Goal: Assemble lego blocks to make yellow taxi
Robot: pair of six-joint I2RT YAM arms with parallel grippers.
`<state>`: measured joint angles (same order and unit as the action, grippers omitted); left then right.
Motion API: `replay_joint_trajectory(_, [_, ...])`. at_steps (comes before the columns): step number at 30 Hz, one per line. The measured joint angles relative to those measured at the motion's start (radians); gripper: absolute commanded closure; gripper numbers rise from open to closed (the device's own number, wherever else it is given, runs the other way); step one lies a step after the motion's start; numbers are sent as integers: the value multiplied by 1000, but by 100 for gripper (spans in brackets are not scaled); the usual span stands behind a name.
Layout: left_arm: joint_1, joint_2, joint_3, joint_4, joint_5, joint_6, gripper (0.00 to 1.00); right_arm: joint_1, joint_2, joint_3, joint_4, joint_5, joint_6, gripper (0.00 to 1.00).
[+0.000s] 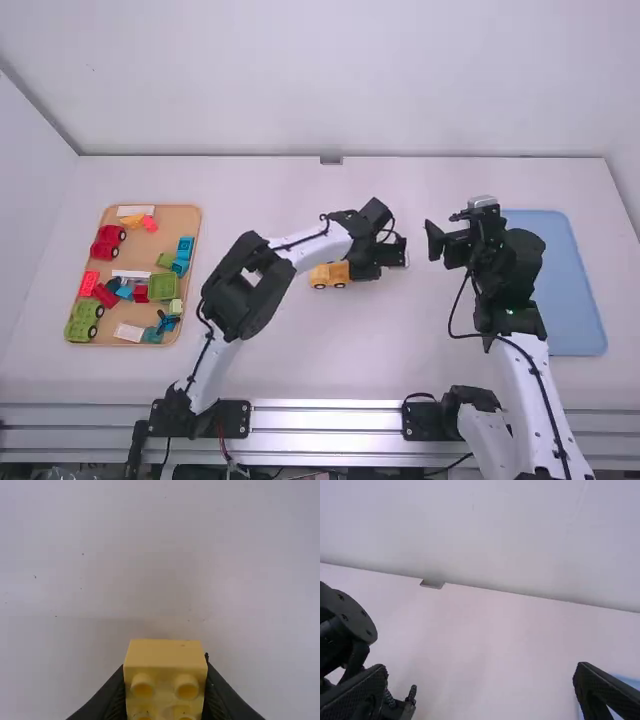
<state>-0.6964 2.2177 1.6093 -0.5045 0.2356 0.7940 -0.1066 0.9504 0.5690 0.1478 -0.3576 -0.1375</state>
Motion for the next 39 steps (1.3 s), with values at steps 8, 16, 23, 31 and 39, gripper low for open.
replay_joint_trajectory(8, [0,0,0,-7,0,0,60,0,0,0,0,1,-1,1])
replay_joint_trajectory(16, [0,0,0,-6,-3,-2,1,0,0,0,0,0,-3,1])
replay_joint_trajectory(23, [35,-26,0,-40,19,2,1,0,0,0,1,-3,-23,1])
replay_joint_trajectory(31, [202,-255,0,-93,63,-8,1,29,56,32,-36,-51,-90,1])
replay_joint_trajectory(39, [377,-483,-214,134,67,-121,1,185,370,335,-312,-63,-301,1])
